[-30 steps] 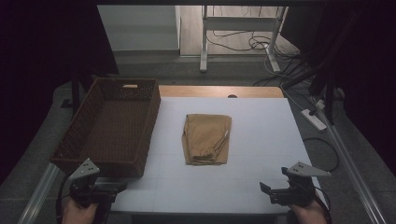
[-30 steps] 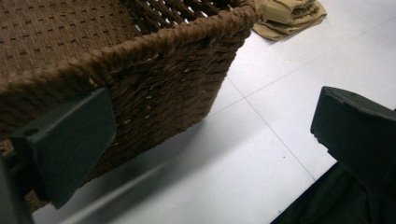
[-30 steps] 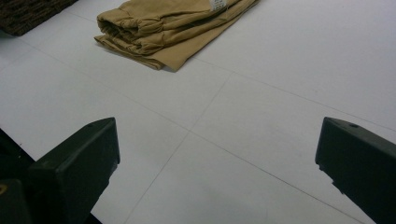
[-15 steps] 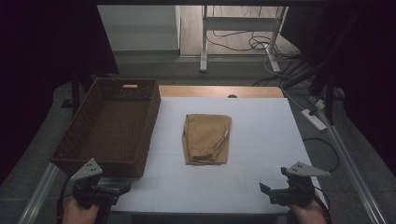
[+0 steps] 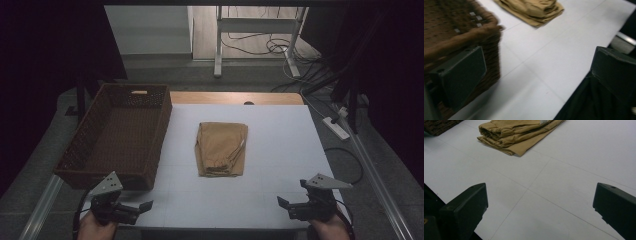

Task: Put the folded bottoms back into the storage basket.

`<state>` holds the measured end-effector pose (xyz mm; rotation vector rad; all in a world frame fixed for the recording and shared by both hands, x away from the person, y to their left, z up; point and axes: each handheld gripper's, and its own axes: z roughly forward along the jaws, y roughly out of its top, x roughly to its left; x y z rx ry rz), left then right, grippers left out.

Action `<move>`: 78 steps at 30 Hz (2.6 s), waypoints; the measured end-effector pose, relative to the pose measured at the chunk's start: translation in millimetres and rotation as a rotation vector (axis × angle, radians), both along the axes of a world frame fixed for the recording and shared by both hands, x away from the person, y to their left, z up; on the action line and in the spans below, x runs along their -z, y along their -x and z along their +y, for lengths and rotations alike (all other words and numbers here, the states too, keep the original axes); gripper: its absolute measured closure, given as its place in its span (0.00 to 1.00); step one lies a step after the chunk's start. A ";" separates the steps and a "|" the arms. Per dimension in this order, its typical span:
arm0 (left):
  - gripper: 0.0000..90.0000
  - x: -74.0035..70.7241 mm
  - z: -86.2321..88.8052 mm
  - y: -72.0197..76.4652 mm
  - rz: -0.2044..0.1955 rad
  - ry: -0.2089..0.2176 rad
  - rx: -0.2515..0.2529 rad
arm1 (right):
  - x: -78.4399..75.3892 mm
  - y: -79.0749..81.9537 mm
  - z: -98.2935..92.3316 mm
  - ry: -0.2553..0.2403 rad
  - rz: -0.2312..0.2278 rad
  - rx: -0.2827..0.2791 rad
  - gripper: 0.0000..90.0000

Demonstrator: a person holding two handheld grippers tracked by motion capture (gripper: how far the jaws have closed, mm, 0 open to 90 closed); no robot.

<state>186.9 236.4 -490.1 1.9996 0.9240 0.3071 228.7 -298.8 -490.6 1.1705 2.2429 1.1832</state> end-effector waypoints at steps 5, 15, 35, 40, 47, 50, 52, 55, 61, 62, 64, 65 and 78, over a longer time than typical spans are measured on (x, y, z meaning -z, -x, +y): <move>0.00 3.3 -12.7 -1.5 -0.002 -0.006 0.034 | 0.0 0.4 1.1 0.008 -0.003 -0.008 0.01; 0.00 5.5 -29.8 -6.7 0.006 -0.030 0.049 | 0.2 -0.6 0.1 -0.005 0.012 -0.021 0.01; 0.00 13.3 -60.5 -18.5 0.011 -0.053 0.101 | 0.7 -0.4 3.2 0.022 0.009 -0.042 0.01; 0.00 14.9 -62.9 -22.4 0.016 -0.053 0.112 | 0.6 -0.3 3.7 0.029 0.009 -0.044 0.01; 0.00 16.8 -67.8 -28.6 0.006 -0.040 0.124 | 0.7 -0.4 3.9 0.030 0.010 -0.045 0.01; 0.00 17.2 -69.9 -30.6 0.009 -0.046 0.137 | 0.7 -0.3 4.1 0.029 0.011 -0.044 0.01; 0.00 17.7 -72.0 -33.2 0.014 -0.047 0.148 | 0.8 -0.4 4.3 0.031 0.010 -0.045 0.01; 0.00 17.5 -74.7 -37.0 0.014 -0.038 0.159 | 0.7 -0.6 4.2 0.033 0.013 -0.044 0.01; 0.01 18.4 -79.4 -49.2 0.014 -0.011 0.192 | 0.9 -0.5 4.6 0.033 0.011 -0.045 0.01; 0.01 18.5 -80.6 -51.3 0.012 -0.017 0.192 | 0.9 -0.5 4.5 0.033 0.011 -0.045 0.01; 0.00 18.8 -82.9 -55.8 0.009 -0.025 0.192 | 0.8 -0.5 4.2 0.030 0.011 -0.044 0.01; 0.00 19.0 -84.0 -58.2 0.009 -0.023 0.192 | 0.7 -0.5 3.7 0.028 0.011 -0.044 0.01; 0.00 19.1 -100.0 -97.1 0.020 -0.018 0.174 | 0.6 -0.6 2.7 0.019 0.012 -0.041 0.01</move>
